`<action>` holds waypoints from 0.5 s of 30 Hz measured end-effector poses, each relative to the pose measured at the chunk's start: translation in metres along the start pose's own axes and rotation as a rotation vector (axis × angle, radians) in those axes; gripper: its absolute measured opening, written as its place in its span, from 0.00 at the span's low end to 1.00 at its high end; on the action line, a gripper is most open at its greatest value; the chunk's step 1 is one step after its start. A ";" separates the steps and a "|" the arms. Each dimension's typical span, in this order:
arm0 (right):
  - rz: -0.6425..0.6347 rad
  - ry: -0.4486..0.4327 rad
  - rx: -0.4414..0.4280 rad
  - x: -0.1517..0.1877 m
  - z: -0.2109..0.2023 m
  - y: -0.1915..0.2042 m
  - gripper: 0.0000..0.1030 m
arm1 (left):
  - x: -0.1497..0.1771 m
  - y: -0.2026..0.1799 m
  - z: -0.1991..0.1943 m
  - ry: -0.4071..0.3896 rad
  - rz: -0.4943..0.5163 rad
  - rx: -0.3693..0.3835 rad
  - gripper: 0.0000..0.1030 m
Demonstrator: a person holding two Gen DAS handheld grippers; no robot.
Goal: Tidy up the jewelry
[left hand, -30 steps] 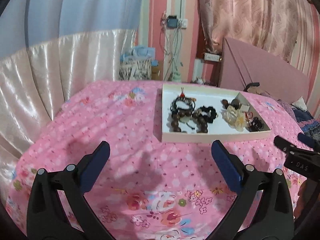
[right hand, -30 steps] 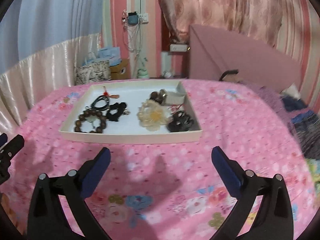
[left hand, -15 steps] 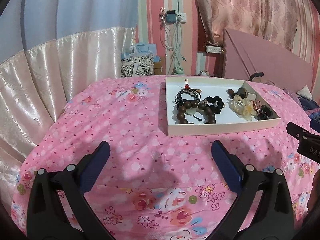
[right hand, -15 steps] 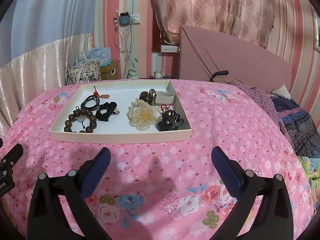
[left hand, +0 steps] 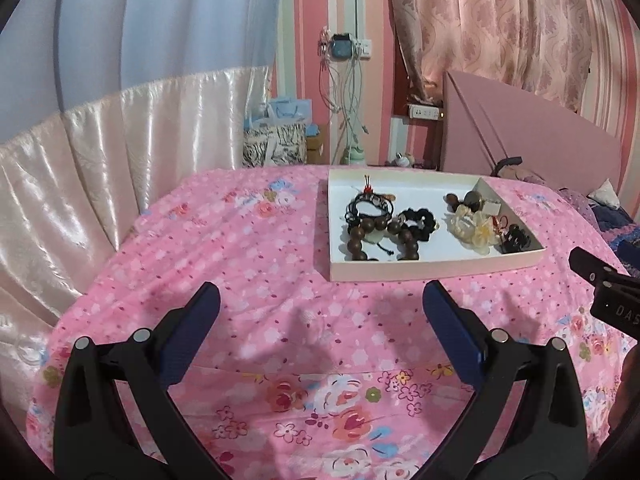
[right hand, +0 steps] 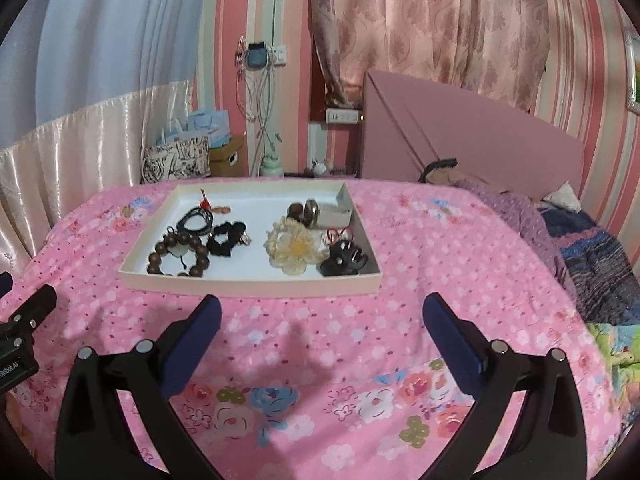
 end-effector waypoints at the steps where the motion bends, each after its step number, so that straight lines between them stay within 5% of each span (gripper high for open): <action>1: 0.001 -0.011 0.000 -0.001 -0.008 0.000 0.98 | -0.001 0.000 -0.006 -0.006 0.001 -0.001 0.97; 15: 0.029 -0.070 0.012 0.026 -0.084 -0.007 0.98 | 0.041 0.001 -0.076 -0.050 0.022 0.010 0.97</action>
Point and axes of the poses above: each gripper's, at about its wrist camera, not at the fingertips, and z roughly the way its jaws point, y to its left, x to its underside, the point moved 2 cm from there along z, roughly the way its jaws point, and after that the axes turned 12 degrees about y, right-handed, at the moved point
